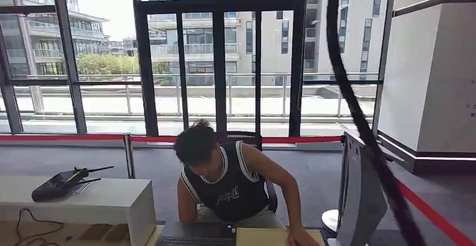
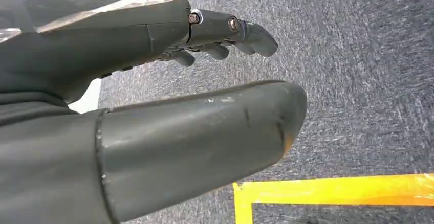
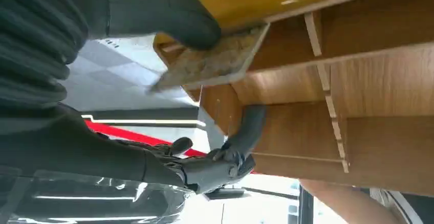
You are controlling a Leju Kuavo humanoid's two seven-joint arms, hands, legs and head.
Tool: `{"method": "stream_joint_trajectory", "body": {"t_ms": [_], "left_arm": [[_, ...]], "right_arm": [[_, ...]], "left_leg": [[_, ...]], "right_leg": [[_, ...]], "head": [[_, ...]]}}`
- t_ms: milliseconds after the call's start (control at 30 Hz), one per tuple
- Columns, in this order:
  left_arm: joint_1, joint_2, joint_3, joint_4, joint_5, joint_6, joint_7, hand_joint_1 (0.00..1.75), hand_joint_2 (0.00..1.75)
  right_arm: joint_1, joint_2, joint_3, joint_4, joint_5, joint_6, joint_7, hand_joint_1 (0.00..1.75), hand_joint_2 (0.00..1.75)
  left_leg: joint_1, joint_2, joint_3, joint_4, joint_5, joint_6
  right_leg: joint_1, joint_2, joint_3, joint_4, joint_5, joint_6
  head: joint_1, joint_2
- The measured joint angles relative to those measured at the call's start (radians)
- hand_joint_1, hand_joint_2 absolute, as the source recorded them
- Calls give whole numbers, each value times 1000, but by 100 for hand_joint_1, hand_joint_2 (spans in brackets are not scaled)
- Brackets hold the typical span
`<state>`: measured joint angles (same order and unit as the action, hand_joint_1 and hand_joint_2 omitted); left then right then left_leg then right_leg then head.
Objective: Pass the card to the sensor for recognition and then transmit it.
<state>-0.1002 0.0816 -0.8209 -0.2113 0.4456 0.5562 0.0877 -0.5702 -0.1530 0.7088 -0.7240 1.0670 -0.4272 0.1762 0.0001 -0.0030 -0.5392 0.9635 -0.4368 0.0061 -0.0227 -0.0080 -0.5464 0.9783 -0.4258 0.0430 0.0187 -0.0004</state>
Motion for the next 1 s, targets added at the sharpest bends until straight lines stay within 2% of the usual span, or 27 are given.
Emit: {"method": "stream_joint_trajectory", "body": {"t_ms": [533, 733, 800, 900, 1000], "left_arm": [[0, 0, 0, 0, 6, 7, -11, 0, 0], [0, 0, 0, 0, 8, 10, -14, 0, 0], [0, 0, 0, 0, 9, 10, -14, 0, 0], [0, 0, 0, 0, 10, 11, -14, 0, 0], [1, 0, 0, 0, 15, 11, -15, 0, 0]], "right_arm": [[-9, 9, 0, 47, -23, -39, -15, 175, 175], [-17, 11, -1, 56, -26, -78, -18, 175, 175], [-24, 11, -2, 55, -32, -115, -18, 175, 175], [-41, 8, -9, 36, -35, -145, -3, 175, 175], [-55, -3, -17, -20, -20, -122, 32, 175, 175]], "left_leg": [[0, 0, 0, 0, 0, 0], [0, 0, 0, 0, 0, 0], [0, 0, 0, 0, 0, 0], [0, 0, 0, 0, 0, 0], [0, 0, 0, 0, 0, 0]], "right_leg": [[0, 0, 0, 0, 0, 0], [0, 0, 0, 0, 0, 0], [0, 0, 0, 0, 0, 0], [0, 0, 0, 0, 0, 0], [0, 0, 0, 0, 0, 0]], "head": [[0, 0], [0, 0], [0, 0], [0, 0], [0, 0]]}}
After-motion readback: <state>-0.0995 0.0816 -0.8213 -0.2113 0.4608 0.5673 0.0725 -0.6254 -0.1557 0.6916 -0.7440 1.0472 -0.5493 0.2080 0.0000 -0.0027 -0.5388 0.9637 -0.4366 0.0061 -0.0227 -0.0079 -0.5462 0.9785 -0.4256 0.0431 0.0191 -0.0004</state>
